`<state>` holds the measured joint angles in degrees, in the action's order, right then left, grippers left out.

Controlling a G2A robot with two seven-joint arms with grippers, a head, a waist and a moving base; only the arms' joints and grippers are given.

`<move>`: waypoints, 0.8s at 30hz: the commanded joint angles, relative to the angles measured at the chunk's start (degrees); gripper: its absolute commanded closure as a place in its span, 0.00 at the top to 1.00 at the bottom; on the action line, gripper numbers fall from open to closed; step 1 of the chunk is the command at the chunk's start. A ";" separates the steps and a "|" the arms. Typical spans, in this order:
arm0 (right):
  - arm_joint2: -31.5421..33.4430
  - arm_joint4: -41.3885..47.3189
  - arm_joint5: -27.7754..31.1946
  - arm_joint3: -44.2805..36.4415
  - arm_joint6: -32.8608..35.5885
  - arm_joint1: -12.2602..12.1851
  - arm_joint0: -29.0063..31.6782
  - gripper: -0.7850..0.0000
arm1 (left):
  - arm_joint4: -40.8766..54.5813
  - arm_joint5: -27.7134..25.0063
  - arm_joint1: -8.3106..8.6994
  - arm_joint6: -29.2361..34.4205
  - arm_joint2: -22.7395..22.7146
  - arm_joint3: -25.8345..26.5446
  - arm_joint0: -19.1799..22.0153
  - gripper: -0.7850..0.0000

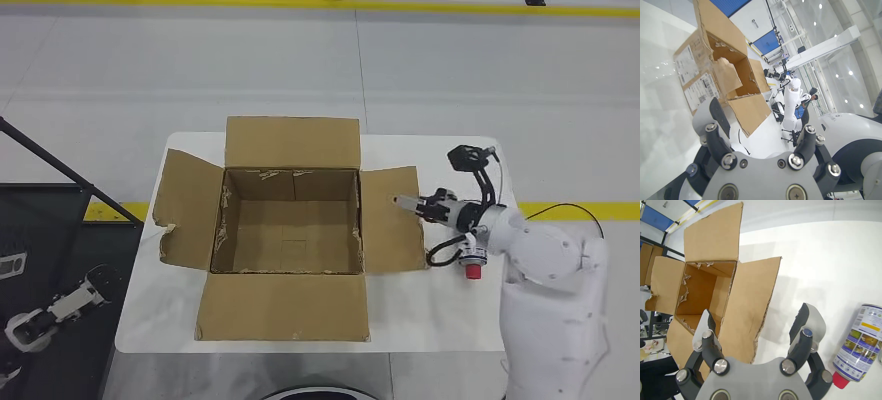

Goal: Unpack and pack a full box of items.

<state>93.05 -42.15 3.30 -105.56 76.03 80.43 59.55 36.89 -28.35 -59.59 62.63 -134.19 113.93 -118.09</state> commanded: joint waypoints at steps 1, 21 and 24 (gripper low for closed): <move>-0.13 2.11 0.64 0.82 0.48 -0.21 0.05 1.00 | -0.98 0.03 -0.13 -0.82 -0.18 0.05 -0.23 1.00; -8.45 3.89 0.07 3.22 2.82 -2.16 -2.42 1.00 | -1.47 0.18 -0.19 -1.01 -0.07 0.21 -0.28 1.00; -9.17 1.68 -1.37 2.58 2.81 -2.50 -2.79 1.00 | -1.47 0.18 -0.19 -1.01 -0.07 0.21 -0.28 1.00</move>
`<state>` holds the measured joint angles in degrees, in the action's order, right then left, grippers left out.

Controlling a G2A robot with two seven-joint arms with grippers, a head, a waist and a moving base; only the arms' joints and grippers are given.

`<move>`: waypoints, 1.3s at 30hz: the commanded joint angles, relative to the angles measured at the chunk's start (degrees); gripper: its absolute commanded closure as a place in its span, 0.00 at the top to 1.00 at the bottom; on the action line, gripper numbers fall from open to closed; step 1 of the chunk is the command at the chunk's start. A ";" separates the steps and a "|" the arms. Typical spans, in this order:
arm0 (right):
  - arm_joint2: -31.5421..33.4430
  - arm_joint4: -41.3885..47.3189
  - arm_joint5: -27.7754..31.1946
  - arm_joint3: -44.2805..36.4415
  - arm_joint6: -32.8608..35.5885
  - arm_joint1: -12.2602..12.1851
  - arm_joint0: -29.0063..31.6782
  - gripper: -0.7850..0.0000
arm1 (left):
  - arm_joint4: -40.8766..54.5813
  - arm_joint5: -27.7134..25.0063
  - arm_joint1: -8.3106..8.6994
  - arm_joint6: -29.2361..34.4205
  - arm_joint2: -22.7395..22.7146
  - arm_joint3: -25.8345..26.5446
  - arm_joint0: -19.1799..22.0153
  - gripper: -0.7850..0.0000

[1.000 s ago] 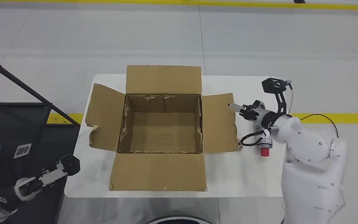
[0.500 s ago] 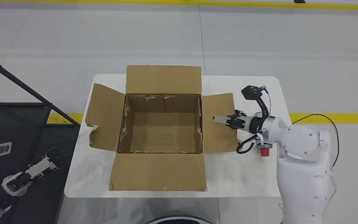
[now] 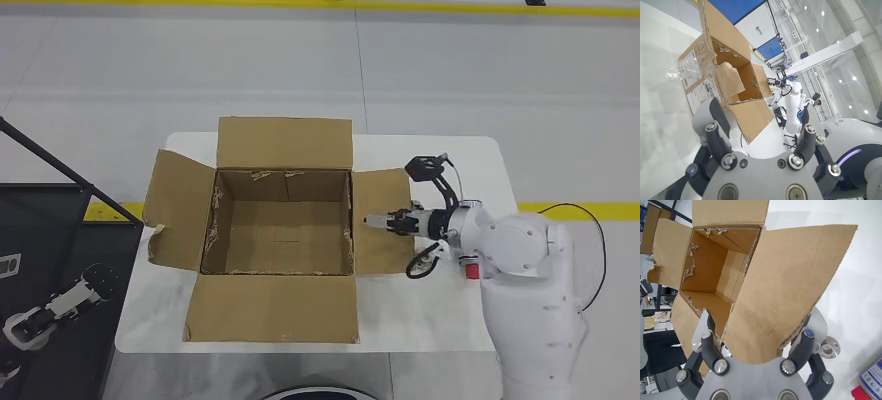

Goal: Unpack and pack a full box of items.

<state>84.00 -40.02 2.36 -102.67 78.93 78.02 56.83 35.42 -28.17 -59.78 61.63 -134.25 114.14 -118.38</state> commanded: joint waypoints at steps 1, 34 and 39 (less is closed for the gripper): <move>-0.07 -0.60 -0.82 -0.81 -0.14 -0.20 -0.07 1.00 | 0.00 0.00 0.00 0.00 0.00 0.00 0.00 1.00; 8.18 -24.76 -9.31 -8.89 -1.22 -3.42 3.49 1.00 | 0.00 0.00 0.00 0.00 0.00 0.00 0.00 1.00; 12.71 -31.66 -8.91 -1.19 -0.42 -4.50 1.21 1.00 | 0.00 0.00 0.00 0.00 0.00 0.00 0.00 1.00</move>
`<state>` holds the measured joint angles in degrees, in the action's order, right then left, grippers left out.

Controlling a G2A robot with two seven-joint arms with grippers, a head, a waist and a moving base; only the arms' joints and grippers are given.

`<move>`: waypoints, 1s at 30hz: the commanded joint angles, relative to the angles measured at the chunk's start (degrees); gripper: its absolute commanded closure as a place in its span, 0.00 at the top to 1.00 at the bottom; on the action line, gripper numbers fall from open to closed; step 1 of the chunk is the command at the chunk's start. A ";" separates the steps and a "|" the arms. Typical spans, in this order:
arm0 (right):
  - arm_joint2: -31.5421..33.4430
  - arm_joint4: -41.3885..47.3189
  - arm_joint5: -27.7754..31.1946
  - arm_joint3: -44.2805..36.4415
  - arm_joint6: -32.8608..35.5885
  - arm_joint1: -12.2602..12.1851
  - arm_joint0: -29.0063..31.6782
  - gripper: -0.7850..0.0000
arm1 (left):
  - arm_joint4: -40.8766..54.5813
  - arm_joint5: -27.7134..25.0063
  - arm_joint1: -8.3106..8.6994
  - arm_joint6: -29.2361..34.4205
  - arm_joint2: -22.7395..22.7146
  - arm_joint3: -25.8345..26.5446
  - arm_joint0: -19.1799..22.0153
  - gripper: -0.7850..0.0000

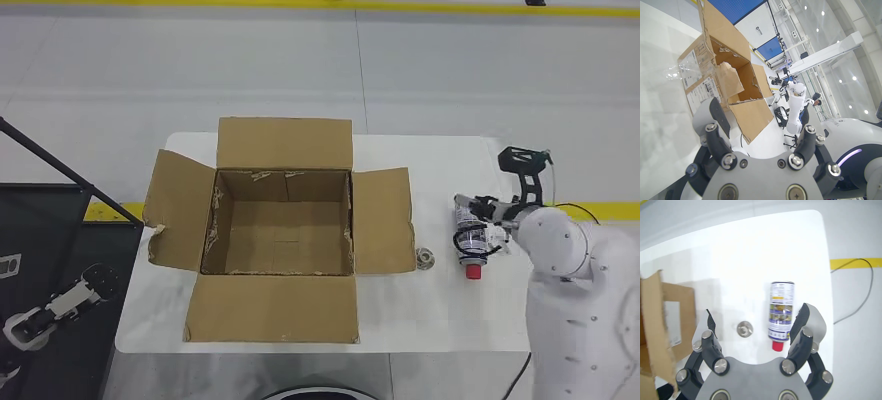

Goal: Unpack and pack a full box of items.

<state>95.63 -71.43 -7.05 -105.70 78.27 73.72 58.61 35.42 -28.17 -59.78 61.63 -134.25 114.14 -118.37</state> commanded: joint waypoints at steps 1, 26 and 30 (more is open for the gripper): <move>2.15 -0.84 1.14 3.63 0.44 -0.44 -1.17 1.00 | 0.00 0.00 0.00 0.00 0.00 0.00 0.00 1.00; 3.29 -8.04 10.83 33.06 4.82 -3.68 -11.85 0.42 | 0.00 0.00 0.00 0.00 0.00 0.00 0.00 1.00; 3.01 -7.73 10.81 35.88 4.34 -3.93 -12.55 0.42 | 0.00 0.00 0.00 0.00 0.00 0.00 0.00 1.00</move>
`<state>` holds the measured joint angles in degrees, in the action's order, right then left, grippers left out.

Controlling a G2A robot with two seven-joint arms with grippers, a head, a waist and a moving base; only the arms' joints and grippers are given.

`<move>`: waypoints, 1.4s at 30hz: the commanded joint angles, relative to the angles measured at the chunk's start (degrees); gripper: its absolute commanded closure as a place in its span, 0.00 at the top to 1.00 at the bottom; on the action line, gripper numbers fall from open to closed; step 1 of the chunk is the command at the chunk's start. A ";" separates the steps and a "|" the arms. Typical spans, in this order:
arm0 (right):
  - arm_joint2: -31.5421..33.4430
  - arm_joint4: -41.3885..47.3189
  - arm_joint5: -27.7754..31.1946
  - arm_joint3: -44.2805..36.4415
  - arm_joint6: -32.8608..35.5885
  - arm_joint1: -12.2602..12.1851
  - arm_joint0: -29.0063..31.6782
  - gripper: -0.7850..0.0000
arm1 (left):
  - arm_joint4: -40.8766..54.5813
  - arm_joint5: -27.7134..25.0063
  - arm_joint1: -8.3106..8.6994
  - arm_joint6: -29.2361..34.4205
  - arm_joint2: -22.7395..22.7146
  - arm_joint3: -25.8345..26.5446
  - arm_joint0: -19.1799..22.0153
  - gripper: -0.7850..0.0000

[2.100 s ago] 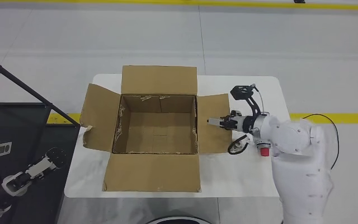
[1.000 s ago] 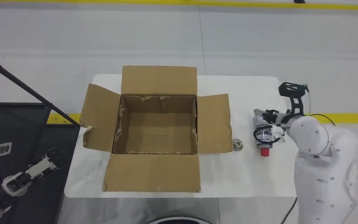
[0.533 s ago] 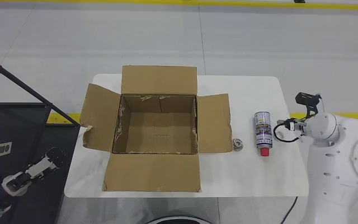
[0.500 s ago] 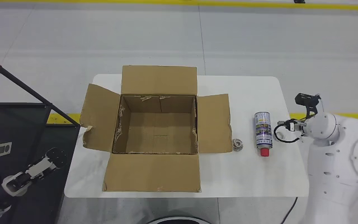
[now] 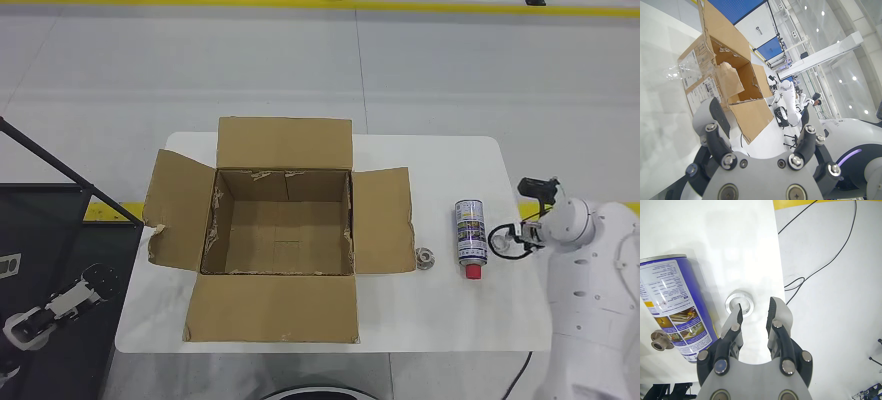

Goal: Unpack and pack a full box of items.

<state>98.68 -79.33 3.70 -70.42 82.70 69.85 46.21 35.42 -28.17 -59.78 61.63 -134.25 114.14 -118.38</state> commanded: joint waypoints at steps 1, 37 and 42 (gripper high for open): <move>-0.08 0.24 0.10 1.18 -0.21 -0.12 -0.31 0.41 | 0.00 0.00 0.00 0.00 0.00 0.00 0.00 1.00; -3.20 5.72 -0.64 8.07 -2.94 -1.90 -2.91 0.00 | 0.00 0.00 0.00 0.00 0.00 0.00 0.00 1.00; -1.89 9.13 -1.59 4.21 -3.92 -2.20 -2.87 0.00 | 0.00 0.00 0.00 0.00 0.00 0.00 0.00 1.00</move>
<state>96.49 -71.01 2.58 -65.16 79.07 67.69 43.27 35.42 -28.17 -59.78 61.63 -134.25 114.14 -118.38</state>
